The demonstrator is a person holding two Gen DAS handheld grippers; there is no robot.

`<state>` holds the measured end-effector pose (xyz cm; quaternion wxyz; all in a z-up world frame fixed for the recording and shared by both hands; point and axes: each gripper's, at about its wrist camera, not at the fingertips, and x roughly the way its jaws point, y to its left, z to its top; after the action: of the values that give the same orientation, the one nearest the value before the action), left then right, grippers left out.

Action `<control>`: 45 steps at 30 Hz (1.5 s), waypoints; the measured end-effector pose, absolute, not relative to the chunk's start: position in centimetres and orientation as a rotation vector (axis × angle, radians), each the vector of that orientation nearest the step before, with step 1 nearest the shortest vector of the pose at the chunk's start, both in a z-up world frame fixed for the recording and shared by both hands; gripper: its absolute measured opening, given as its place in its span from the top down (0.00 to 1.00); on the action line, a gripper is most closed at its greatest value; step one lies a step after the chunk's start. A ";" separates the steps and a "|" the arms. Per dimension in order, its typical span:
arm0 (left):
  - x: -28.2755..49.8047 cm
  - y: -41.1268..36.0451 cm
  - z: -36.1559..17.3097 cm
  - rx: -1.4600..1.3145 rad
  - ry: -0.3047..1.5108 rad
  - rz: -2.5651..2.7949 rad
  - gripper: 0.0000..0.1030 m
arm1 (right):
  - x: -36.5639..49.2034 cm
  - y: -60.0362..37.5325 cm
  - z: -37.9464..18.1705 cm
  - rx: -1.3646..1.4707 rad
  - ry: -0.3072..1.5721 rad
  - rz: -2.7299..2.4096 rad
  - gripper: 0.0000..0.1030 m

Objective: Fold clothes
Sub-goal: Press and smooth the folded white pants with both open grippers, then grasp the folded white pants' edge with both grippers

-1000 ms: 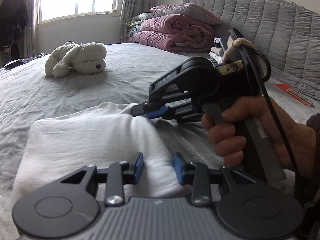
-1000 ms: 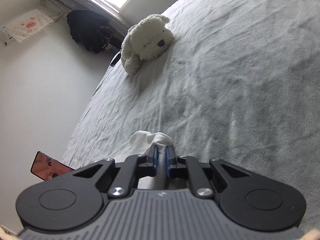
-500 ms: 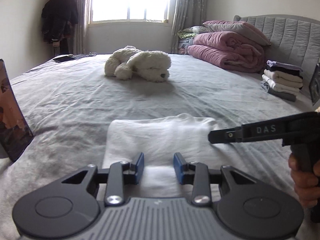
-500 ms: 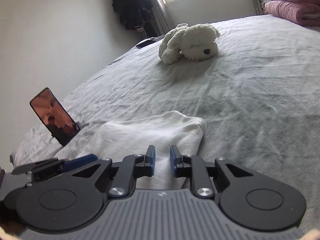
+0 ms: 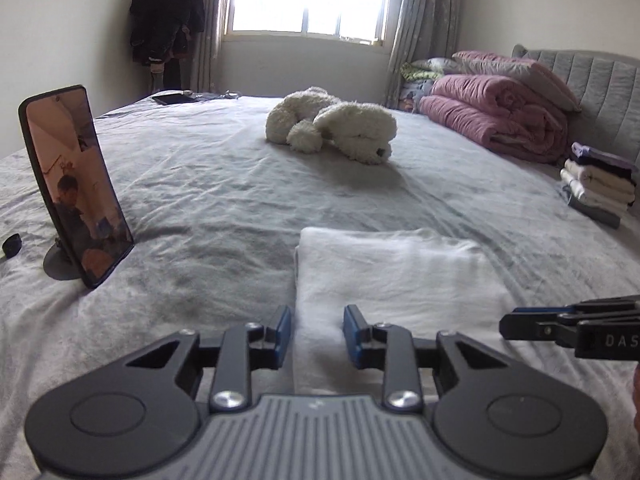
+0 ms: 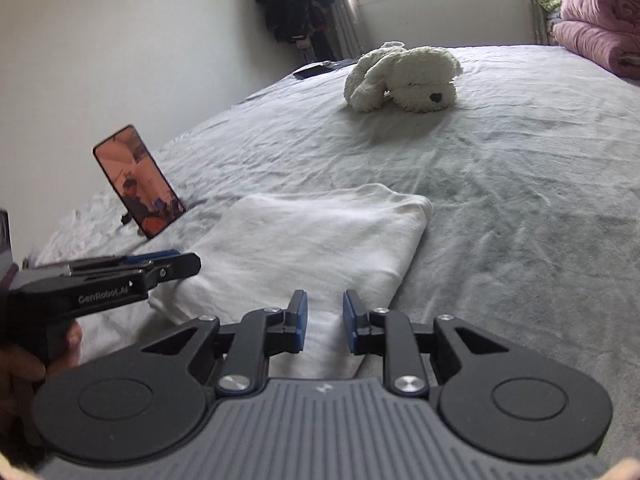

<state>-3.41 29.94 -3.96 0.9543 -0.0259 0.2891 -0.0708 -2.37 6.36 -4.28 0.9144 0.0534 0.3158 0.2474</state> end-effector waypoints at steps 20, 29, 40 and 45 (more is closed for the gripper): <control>-1.0 33.5 -2.3 -0.302 0.759 0.111 0.27 | -2.4 2.5 -3.7 0.319 0.842 0.472 0.47; 0.7 31.5 -2.6 -0.274 0.817 0.048 0.16 | -1.2 1.5 -4.1 0.448 0.910 0.478 0.37; 3.3 30.0 -3.7 -0.311 0.837 -0.038 0.20 | 2.8 -0.4 -5.1 0.672 0.964 0.488 0.37; 3.9 29.9 -3.7 -0.316 0.832 -0.046 0.27 | 4.4 -1.1 -6.2 0.821 0.963 0.488 0.37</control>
<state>3.90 29.86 -3.70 0.9024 -0.1526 0.4024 -0.0223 4.40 -1.11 -6.24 0.7787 0.3797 0.4456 0.2255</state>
